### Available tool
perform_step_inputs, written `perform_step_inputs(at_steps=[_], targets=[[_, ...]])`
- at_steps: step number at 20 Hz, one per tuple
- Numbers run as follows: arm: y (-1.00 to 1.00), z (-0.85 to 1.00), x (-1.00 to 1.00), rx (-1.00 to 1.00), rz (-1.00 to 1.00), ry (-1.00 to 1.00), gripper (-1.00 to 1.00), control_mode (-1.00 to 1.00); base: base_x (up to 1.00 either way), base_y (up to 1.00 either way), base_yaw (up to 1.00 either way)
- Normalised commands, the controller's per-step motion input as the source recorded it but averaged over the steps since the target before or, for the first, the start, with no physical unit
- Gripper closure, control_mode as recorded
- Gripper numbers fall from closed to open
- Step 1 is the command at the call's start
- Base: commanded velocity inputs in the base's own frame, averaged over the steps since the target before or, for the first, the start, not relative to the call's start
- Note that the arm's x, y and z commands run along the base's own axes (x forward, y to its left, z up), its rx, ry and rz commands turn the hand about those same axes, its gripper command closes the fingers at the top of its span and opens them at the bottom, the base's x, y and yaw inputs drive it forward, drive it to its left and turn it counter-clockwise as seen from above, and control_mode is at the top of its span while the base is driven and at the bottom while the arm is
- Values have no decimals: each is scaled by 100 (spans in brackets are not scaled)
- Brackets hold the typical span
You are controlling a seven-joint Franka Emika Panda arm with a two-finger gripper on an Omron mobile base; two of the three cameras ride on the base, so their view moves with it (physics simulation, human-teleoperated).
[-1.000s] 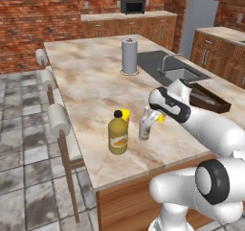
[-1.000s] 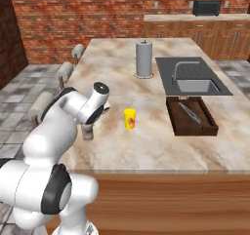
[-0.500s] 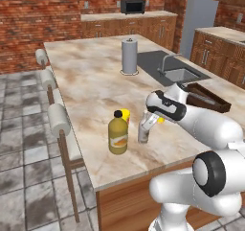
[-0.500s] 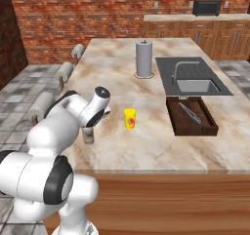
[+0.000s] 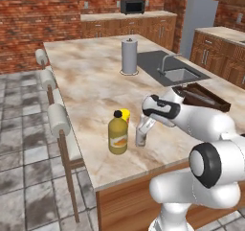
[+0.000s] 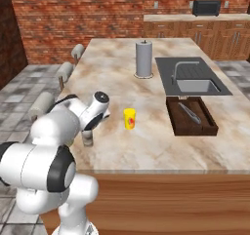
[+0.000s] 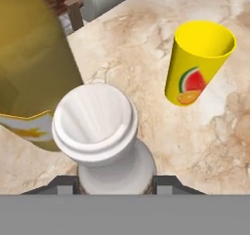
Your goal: Place the drinks on the dining counter in a tight cluster.
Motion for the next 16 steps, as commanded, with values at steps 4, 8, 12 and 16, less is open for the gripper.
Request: perform_step_inputs(at_steps=[4,8,12,16], targets=[[0,-14,19,0,0,0,100,-100,0,0,0],[1,0,33,0,0,0,100,-100,0,0,0],[2,-1,3,0,0,0,100,-100,0,0,0],[4,-11,0,0,0,0,100,-100,0,0,0]])
